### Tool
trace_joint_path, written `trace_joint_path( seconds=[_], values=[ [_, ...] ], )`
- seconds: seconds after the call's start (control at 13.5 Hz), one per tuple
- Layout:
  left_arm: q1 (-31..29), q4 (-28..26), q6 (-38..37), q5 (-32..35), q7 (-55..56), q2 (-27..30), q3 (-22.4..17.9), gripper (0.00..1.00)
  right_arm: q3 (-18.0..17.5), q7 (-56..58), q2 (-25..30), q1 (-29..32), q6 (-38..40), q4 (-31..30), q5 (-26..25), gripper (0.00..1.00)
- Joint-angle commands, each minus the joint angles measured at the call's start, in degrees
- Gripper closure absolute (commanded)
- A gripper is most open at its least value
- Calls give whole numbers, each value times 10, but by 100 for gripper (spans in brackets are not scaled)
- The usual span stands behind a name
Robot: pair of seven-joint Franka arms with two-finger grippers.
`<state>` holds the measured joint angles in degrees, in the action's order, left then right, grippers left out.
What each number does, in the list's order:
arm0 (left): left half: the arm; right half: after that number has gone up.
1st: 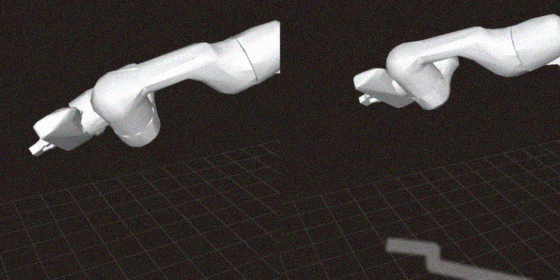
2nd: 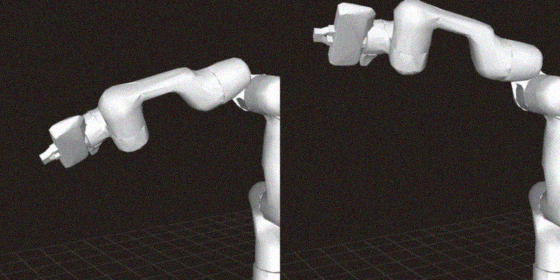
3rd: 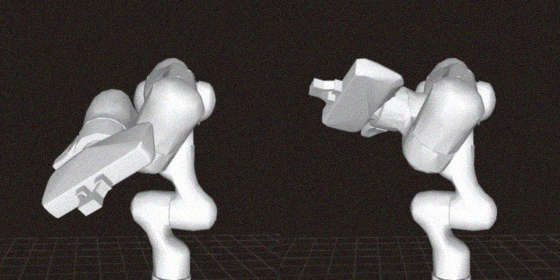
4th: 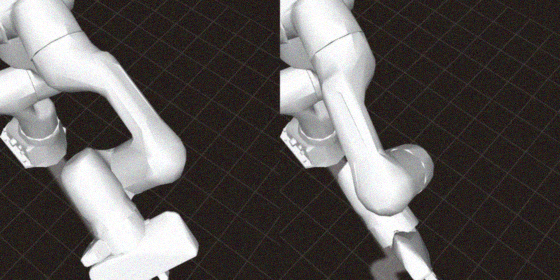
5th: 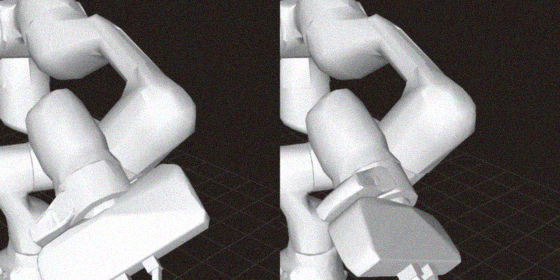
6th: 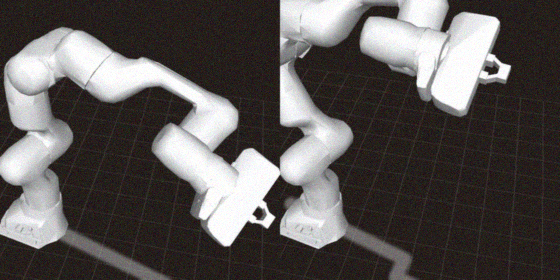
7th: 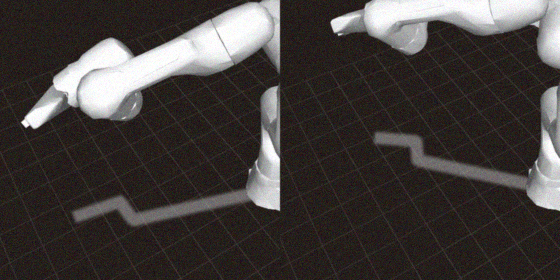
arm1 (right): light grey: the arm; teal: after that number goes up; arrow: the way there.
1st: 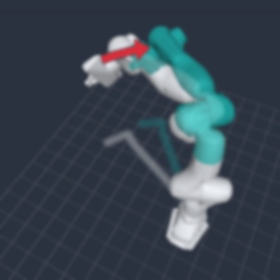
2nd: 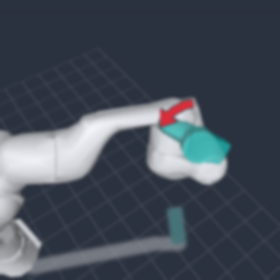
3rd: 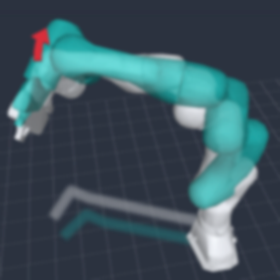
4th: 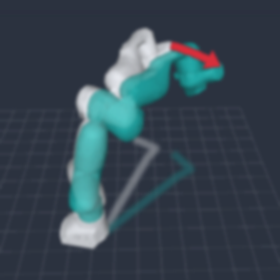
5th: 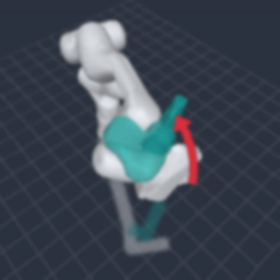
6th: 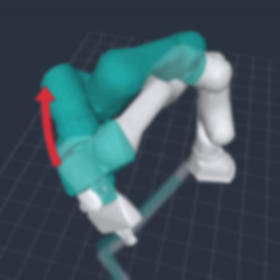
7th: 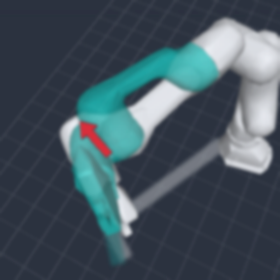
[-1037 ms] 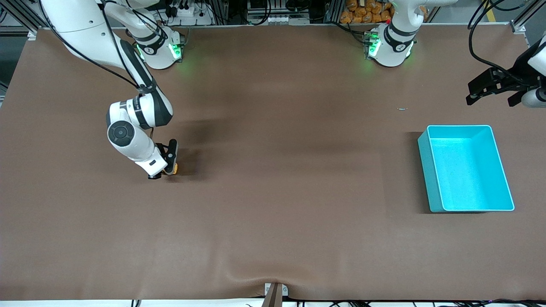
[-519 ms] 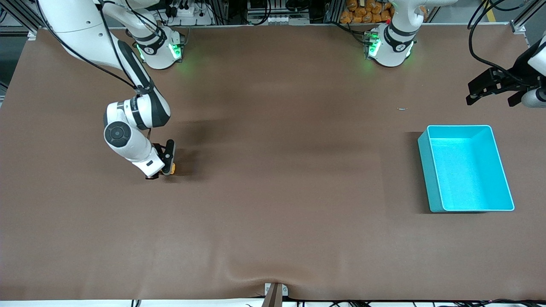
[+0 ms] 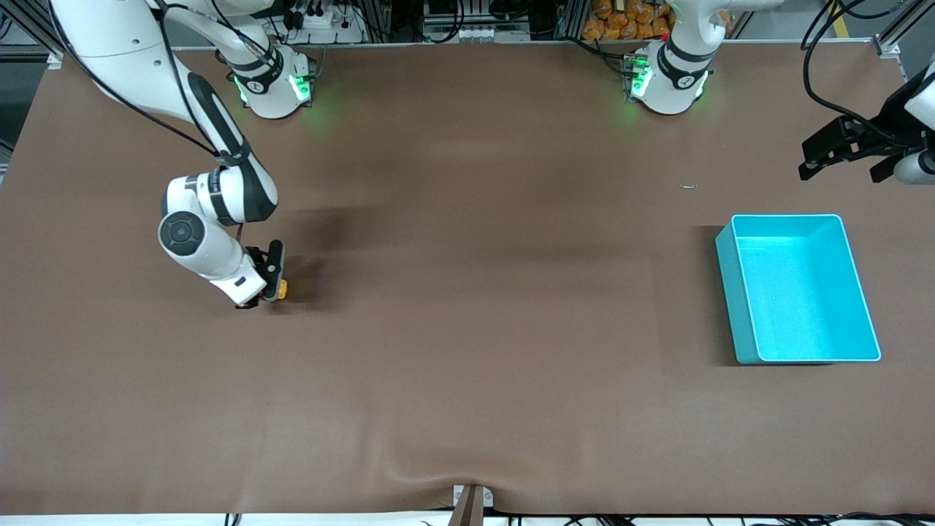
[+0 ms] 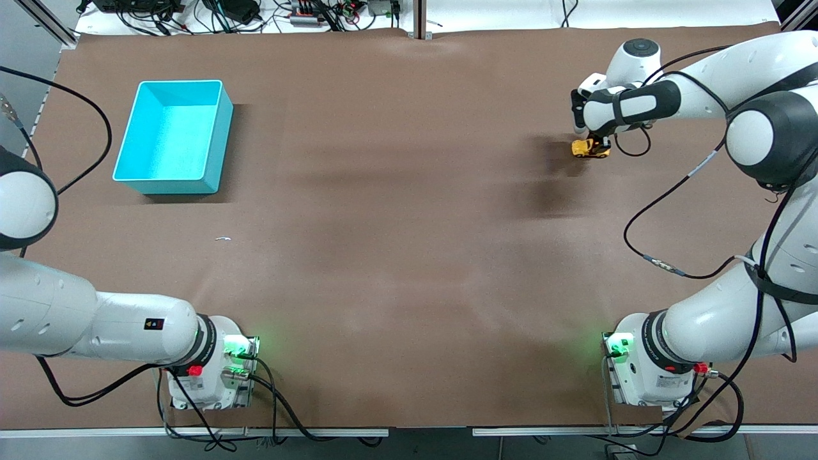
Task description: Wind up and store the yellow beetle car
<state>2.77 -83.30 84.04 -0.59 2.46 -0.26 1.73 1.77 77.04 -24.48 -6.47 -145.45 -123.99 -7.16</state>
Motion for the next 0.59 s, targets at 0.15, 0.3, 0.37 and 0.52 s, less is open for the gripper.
trace_joint_path(
  seconds=[0.15, 0.3, 0.37, 0.52],
  values=[
    [-18, 2, -4, 13, 3, 4, -2, 0, -5, 21, -34, 36, -27, 6, -14, 76],
    [-18, 2, -7, 13, 7, 4, -2, 0, -4, 49, -43, 55, -43, 6, -14, 76],
    [-17, 2, -11, 11, 8, 5, 1, 0, -4, 63, -47, 64, -54, 7, -14, 76],
    [-13, -1, -21, 9, 10, 11, 4, 0, -4, 78, -52, 75, -62, 9, -14, 75]
  ],
)
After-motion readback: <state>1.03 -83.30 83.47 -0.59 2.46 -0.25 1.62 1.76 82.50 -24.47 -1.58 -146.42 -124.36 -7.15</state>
